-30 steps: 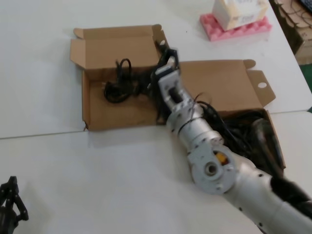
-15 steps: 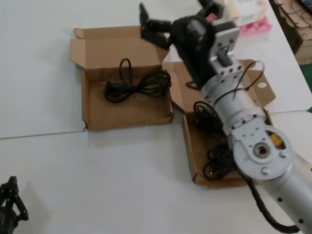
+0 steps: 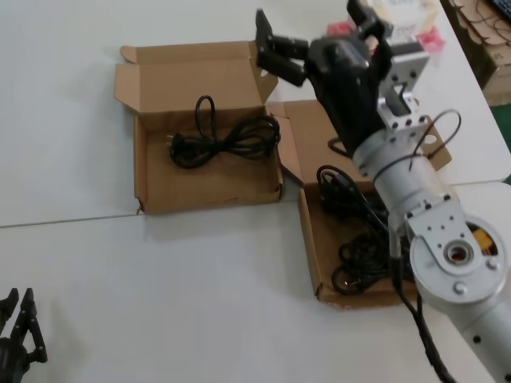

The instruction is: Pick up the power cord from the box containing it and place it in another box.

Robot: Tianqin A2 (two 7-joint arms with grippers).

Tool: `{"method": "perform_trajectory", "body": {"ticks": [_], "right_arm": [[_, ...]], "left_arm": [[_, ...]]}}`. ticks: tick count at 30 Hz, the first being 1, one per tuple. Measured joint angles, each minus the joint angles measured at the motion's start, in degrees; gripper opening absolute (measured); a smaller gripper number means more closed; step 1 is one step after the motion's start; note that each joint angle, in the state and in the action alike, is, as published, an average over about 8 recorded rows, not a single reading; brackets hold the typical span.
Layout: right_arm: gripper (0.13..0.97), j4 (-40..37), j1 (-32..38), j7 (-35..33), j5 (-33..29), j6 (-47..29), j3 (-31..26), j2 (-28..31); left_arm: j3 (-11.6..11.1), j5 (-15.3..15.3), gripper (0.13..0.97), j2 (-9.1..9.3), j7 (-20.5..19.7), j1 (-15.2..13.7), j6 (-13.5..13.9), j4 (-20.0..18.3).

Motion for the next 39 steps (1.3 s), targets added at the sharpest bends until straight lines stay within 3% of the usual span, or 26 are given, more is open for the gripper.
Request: {"method": "perform_trajectory", "body": {"ticks": [11, 15, 24, 32, 39], "right_arm": [[0.966, 2.09, -6.92, 0.0, 1.85, -1.81, 4.22, -0.06], [0.966, 2.88, -9.55, 0.0, 2.55, -2.49, 5.81, -0.08], [0.966, 4.67, -15.44, 0.0, 4.13, -4.04, 9.43, -0.12], [0.966, 6.24, -20.63, 0.0, 5.52, -5.4, 12.6, -0.16], [0.966, 7.64, -25.25, 0.0, 6.75, -6.6, 15.43, -0.2]], "left_arm": [[0.0, -0.01, 0.31, 0.0, 0.01, 0.0, 0.0, 0.0], [0.0, -0.01, 0.31, 0.0, 0.01, 0.0, 0.0, 0.0], [0.0, -0.01, 0.482, 0.0, 0.02, 0.0, 0.0, 0.0], [0.0, -0.02, 0.695, 0.0, 0.03, 0.0, 0.0, 0.0], [0.0, -0.02, 0.812, 0.0, 0.03, 0.0, 0.0, 0.0]]}}
